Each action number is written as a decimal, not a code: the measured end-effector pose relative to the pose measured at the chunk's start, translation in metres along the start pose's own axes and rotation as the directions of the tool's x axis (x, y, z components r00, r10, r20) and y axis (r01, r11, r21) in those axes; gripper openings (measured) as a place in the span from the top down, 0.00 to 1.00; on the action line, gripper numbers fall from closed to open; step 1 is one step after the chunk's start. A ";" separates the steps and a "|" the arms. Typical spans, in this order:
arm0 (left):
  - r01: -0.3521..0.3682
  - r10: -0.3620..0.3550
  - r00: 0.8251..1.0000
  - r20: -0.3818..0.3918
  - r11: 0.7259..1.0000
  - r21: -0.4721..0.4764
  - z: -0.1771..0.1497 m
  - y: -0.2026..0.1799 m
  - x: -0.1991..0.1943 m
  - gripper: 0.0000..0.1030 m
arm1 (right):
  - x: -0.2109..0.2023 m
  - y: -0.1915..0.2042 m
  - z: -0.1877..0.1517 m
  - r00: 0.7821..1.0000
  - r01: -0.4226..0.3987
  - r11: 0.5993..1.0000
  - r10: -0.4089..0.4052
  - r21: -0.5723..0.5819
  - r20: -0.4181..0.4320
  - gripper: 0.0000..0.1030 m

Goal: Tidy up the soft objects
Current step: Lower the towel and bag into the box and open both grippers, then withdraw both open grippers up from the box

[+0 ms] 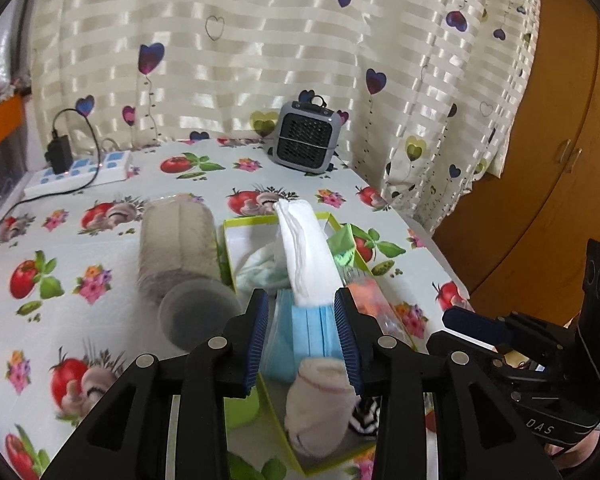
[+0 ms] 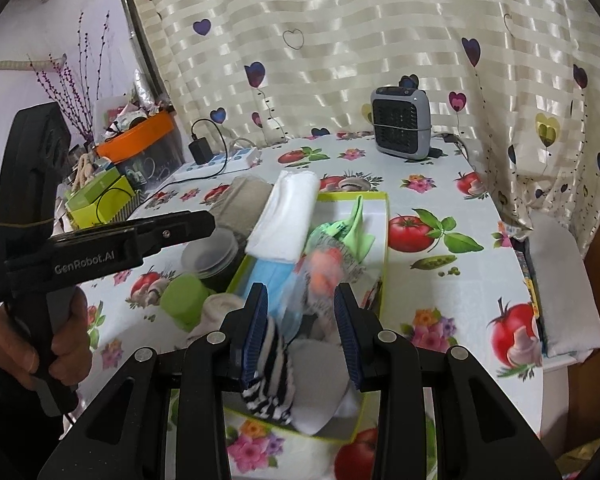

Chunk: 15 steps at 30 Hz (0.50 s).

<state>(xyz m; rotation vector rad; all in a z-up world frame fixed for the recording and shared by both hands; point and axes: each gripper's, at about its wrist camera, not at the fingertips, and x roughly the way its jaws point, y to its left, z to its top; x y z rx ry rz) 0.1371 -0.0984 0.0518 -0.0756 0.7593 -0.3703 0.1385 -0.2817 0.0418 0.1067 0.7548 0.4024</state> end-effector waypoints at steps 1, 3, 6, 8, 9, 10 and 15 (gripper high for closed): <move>-0.005 0.005 1.000 0.003 1.000 0.002 -0.002 -0.001 -0.003 0.68 | -0.002 0.002 -0.001 1.000 0.002 1.000 -0.002 -0.002 0.001 0.63; -0.016 0.015 1.000 0.011 1.000 0.006 -0.010 -0.005 -0.011 0.68 | -0.006 0.007 -0.005 1.000 0.004 1.000 -0.004 -0.009 0.004 0.52; -0.035 0.035 0.999 0.018 0.999 0.014 -0.020 -0.009 -0.021 0.68 | -0.013 0.014 -0.012 1.000 0.010 1.000 -0.009 -0.017 0.010 0.52; -0.046 0.046 0.999 0.021 0.999 0.016 -0.026 -0.011 -0.027 0.68 | -0.018 0.019 -0.016 1.000 0.007 1.000 -0.007 -0.022 0.015 0.52; -0.051 0.051 0.998 0.021 0.999 0.016 -0.029 -0.012 -0.029 0.68 | -0.020 0.020 -0.018 1.000 0.007 1.000 -0.006 -0.023 0.016 0.52; -0.058 0.058 0.998 0.021 0.998 0.016 -0.033 -0.013 -0.032 0.68 | -0.021 0.023 -0.020 1.000 0.007 1.000 -0.007 -0.025 0.017 0.52; -0.080 0.080 0.997 0.011 0.997 0.018 -0.047 -0.017 -0.038 0.68 | -0.027 0.036 -0.028 1.000 0.009 0.999 -0.009 -0.047 0.013 0.52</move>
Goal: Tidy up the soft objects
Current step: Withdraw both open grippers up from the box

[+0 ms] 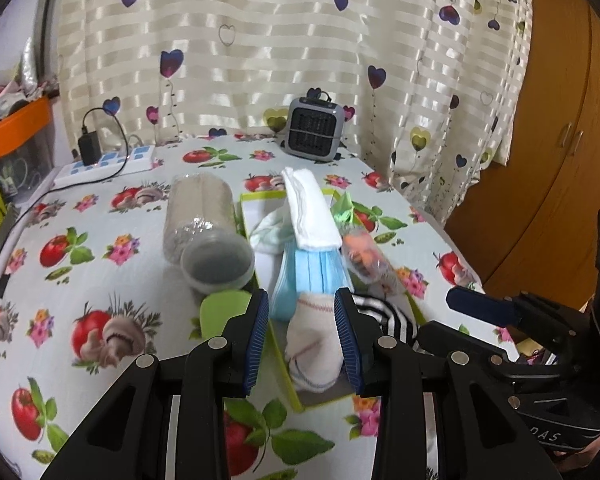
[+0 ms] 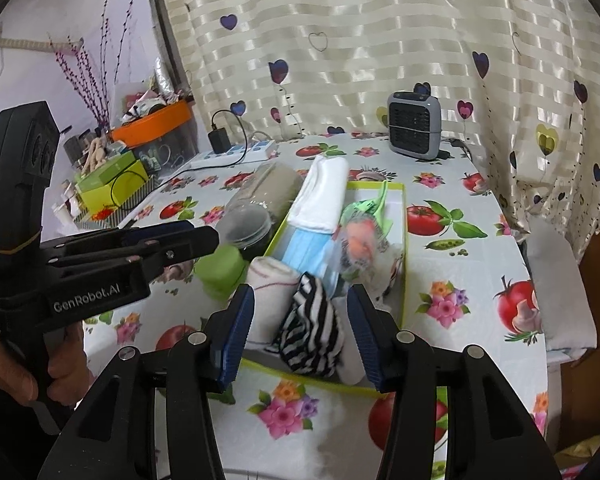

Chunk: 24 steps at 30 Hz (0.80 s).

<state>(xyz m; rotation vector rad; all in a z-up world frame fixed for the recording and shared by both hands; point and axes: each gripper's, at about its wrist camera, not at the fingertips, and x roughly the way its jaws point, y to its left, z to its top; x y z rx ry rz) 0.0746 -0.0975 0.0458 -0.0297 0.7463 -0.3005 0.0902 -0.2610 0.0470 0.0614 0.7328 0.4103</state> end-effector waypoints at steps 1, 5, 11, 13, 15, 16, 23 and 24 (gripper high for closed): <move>-0.008 0.008 1.000 -0.004 1.000 -0.001 -0.003 0.000 -0.001 0.68 | -0.001 0.003 -0.001 1.000 0.003 1.000 -0.003 -0.007 -0.001 0.52; -0.017 0.017 1.000 -0.014 1.000 -0.011 -0.012 0.003 -0.003 0.68 | -0.003 0.012 -0.007 1.000 0.008 1.000 -0.008 -0.024 -0.011 0.52; -0.025 0.024 0.999 -0.022 0.999 -0.034 -0.024 0.008 -0.008 0.68 | -0.003 0.025 -0.014 0.999 0.016 0.998 -0.018 -0.055 -0.037 0.52; -0.028 0.027 0.999 -0.026 0.999 -0.037 -0.026 0.010 -0.009 0.68 | -0.004 0.029 -0.017 0.999 0.014 0.998 -0.017 -0.061 -0.043 0.52; -0.035 0.034 0.999 -0.029 0.999 -0.035 -0.030 0.010 -0.010 0.68 | -0.004 0.032 -0.019 0.999 0.013 0.998 -0.016 -0.064 -0.047 0.52; -0.041 0.040 0.999 -0.030 0.999 -0.032 -0.031 0.010 -0.010 0.68 | -0.004 0.033 -0.021 0.999 0.014 0.998 -0.017 -0.063 -0.050 0.52; -0.074 0.073 0.997 -0.032 0.997 -0.013 -0.038 0.010 -0.011 0.68 | -0.003 0.036 -0.027 0.998 0.021 0.999 -0.024 -0.049 -0.064 0.52; -0.078 0.078 0.996 -0.035 0.997 -0.012 -0.038 0.011 -0.011 0.68 | -0.003 0.036 -0.027 0.997 0.021 0.999 -0.024 -0.048 -0.067 0.52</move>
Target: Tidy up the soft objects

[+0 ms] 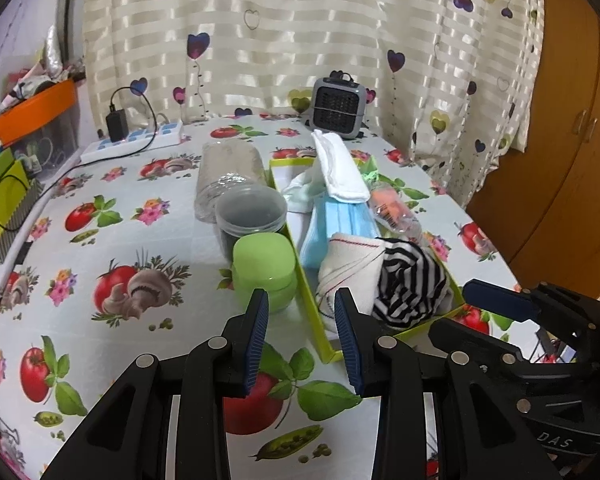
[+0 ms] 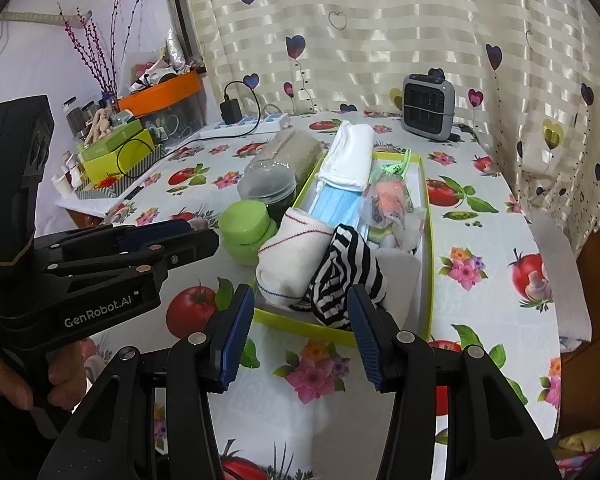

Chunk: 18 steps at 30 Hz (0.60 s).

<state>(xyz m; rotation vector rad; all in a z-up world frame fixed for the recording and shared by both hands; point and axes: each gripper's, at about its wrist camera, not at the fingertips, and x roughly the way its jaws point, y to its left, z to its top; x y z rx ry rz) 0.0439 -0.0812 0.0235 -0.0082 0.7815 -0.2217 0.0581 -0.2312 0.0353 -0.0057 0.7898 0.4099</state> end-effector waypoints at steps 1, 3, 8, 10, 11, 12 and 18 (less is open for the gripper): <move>-0.004 0.004 1.000 -0.002 1.000 0.001 0.000 0.001 0.000 0.68 | 0.001 0.000 0.000 1.000 0.001 1.000 -0.001 0.000 -0.003 0.52; -0.008 0.008 1.000 -0.006 1.000 -0.002 -0.002 0.002 0.001 0.68 | 0.001 0.001 -0.001 1.000 0.001 1.000 -0.001 -0.002 -0.006 0.52; 0.021 -0.021 1.000 0.002 1.000 -0.018 -0.005 0.007 0.001 0.68 | 0.002 0.004 -0.002 1.000 0.007 1.000 -0.007 -0.004 -0.011 0.52; 0.021 -0.021 1.000 -0.001 1.000 -0.017 -0.006 0.007 0.002 0.68 | 0.003 0.004 -0.002 1.000 0.015 1.000 -0.015 -0.005 -0.013 0.52; 0.025 -0.025 1.000 -0.004 1.000 -0.017 -0.006 0.007 0.003 0.68 | 0.004 0.004 -0.003 1.000 0.017 1.000 -0.017 -0.004 -0.015 0.52; 0.029 -0.029 1.000 -0.006 0.999 -0.018 -0.007 0.007 0.004 0.68 | 0.005 0.004 -0.003 1.000 0.019 1.000 -0.020 -0.003 -0.017 0.52; 0.048 -0.048 0.999 -0.020 0.999 -0.012 -0.008 0.006 0.011 0.68 | 0.011 0.001 -0.003 0.999 0.034 0.999 -0.034 0.011 -0.029 0.52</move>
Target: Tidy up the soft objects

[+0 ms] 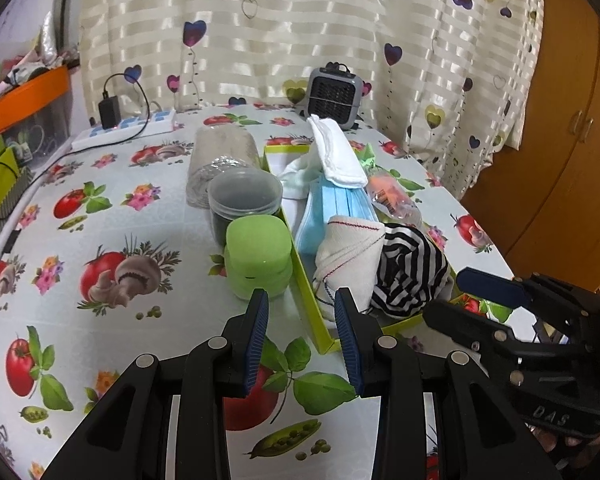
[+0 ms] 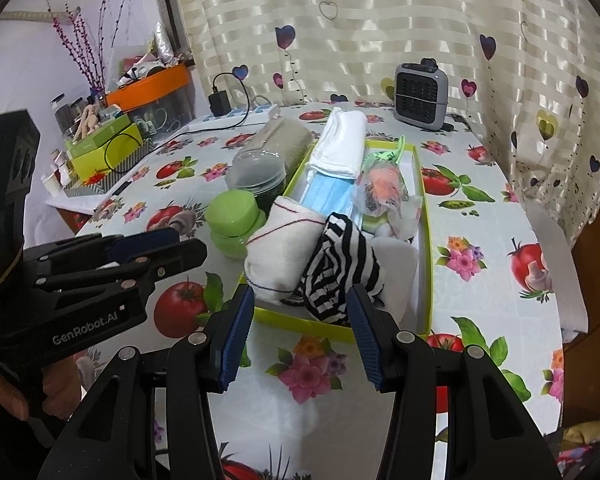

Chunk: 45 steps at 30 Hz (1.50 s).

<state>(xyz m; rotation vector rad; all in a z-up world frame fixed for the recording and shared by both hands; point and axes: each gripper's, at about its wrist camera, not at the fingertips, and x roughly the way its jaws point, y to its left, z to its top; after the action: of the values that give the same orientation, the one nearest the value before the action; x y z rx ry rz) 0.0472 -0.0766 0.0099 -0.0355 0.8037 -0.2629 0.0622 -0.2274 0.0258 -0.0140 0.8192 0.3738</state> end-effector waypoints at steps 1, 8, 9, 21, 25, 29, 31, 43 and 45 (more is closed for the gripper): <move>0.001 -0.001 1.000 -0.001 1.000 0.000 0.000 0.000 0.001 0.68 | 0.001 -0.002 0.000 1.000 0.000 1.000 0.000 0.006 0.000 0.52; 0.007 -0.007 1.000 -0.017 1.000 0.000 0.002 0.001 0.011 0.68 | 0.008 -0.019 0.005 1.000 0.001 0.998 0.000 0.060 -0.007 0.52; 0.006 -0.006 1.000 -0.019 1.000 0.000 0.001 0.000 0.012 0.68 | 0.010 -0.020 0.005 1.000 -0.001 0.998 0.001 0.064 -0.009 0.52; 0.012 -0.012 1.000 -0.023 1.000 -0.004 0.003 0.002 0.015 0.68 | 0.013 -0.027 0.020 0.998 -0.043 0.996 0.039 0.074 0.047 0.60; 0.007 -0.007 1.000 -0.026 1.000 -0.001 0.004 0.002 0.016 0.68 | 0.013 -0.029 0.021 0.998 -0.044 0.996 0.040 0.077 0.047 0.60; -0.005 0.006 1.000 -0.025 1.000 0.004 0.003 0.001 0.015 0.68 | 0.012 -0.028 0.018 0.999 -0.039 0.996 0.036 0.076 0.040 0.60; -0.004 0.005 1.000 -0.025 1.000 0.003 0.002 0.001 0.015 0.68 | 0.012 -0.026 0.017 0.999 -0.026 0.997 0.024 0.072 0.026 0.60; -0.021 0.021 1.000 -0.011 1.000 0.009 -0.002 -0.001 0.008 0.68 | 0.007 -0.015 0.010 1.000 0.013 0.999 -0.014 0.033 0.012 0.60; -0.020 0.020 1.000 -0.009 1.000 0.010 -0.003 -0.001 0.007 0.68 | 0.007 -0.013 0.009 1.000 0.017 0.999 -0.017 0.027 0.008 0.60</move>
<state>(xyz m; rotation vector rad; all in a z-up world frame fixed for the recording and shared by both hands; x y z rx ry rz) 0.0496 -0.0794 0.0034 -0.0168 0.8114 -0.2484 0.0771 -0.2361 0.0254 0.0061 0.8150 0.3462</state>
